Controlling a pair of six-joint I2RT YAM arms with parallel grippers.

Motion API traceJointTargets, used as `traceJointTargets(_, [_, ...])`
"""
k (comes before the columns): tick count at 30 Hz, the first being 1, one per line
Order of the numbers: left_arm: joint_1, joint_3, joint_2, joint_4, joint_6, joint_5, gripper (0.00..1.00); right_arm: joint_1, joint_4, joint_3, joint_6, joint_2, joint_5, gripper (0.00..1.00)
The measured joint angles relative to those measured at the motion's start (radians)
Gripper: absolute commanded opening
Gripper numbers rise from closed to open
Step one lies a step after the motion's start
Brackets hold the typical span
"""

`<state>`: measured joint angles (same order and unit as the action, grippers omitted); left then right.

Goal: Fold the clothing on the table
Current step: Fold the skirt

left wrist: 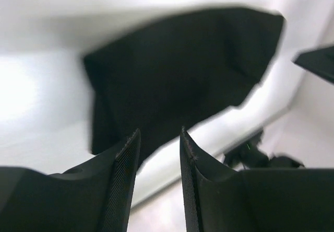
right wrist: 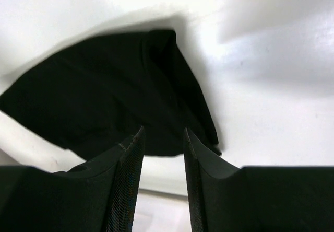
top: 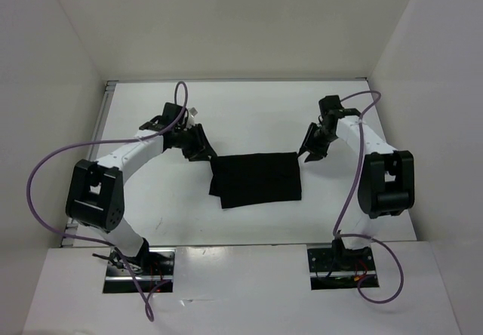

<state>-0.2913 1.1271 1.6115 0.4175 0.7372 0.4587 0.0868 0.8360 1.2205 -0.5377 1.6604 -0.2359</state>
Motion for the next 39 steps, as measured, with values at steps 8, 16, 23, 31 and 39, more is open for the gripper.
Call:
traceJointTargets(8, [0.037, -0.002, 0.03, -0.048, 0.0, -0.126, 0.44, 0.0, -0.067, 0.061, 0.0, 0.076, 0.02, 0.41])
traceJointTargets(16, [0.037, -0.001, 0.135, -0.08, -0.002, -0.141, 0.44, 0.0, -0.075, 0.076, 0.0, 0.109, 0.024, 0.41])
traceJointTargets(23, [0.037, -0.013, 0.143, -0.105, 0.001, -0.116, 0.44, 0.0, -0.082, 0.077, 0.0, 0.113, 0.024, 0.41])
traceJointTargets(31, [0.01, -0.107, 0.142, -0.153, 0.029, -0.089, 0.4, 0.0, -0.085, 0.077, 0.0, 0.116, 0.038, 0.41])
traceJointTargets(39, [-0.002, -0.131, 0.138, -0.166, 0.058, -0.075, 0.4, 0.0, -0.093, 0.076, 0.0, 0.117, 0.039, 0.41])
